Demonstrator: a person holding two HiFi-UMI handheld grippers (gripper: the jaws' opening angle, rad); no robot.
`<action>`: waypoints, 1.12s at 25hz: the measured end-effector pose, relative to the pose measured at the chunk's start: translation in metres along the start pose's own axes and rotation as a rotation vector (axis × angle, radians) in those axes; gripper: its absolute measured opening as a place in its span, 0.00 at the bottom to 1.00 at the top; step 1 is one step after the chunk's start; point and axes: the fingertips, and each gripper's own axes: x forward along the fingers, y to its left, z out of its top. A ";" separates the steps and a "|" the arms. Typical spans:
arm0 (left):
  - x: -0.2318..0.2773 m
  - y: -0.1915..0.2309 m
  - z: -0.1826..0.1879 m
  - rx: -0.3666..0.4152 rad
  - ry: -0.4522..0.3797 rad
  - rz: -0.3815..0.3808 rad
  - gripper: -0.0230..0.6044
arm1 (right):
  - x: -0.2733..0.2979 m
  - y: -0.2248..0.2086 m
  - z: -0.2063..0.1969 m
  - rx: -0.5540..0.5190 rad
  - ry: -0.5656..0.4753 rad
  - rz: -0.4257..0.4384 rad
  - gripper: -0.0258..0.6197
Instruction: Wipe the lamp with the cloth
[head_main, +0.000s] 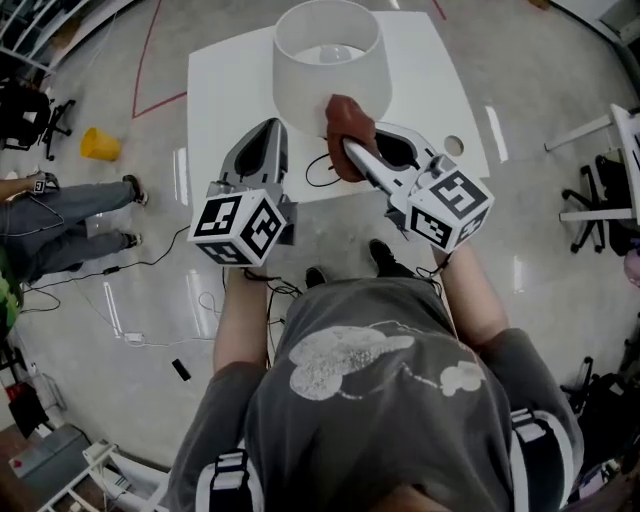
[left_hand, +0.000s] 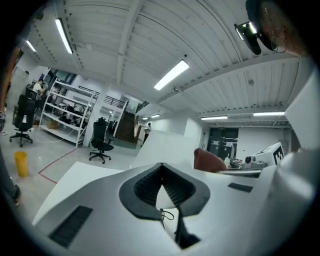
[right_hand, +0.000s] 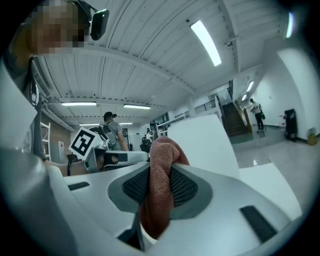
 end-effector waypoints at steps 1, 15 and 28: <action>0.001 0.000 0.005 0.006 -0.007 -0.028 0.05 | 0.001 -0.001 0.012 -0.011 -0.031 -0.023 0.18; -0.025 0.007 0.008 -0.008 0.032 -0.201 0.05 | 0.037 0.001 0.044 -0.058 -0.058 -0.221 0.18; -0.020 0.023 -0.031 -0.032 0.127 -0.145 0.05 | 0.054 0.002 -0.040 0.063 0.066 -0.185 0.18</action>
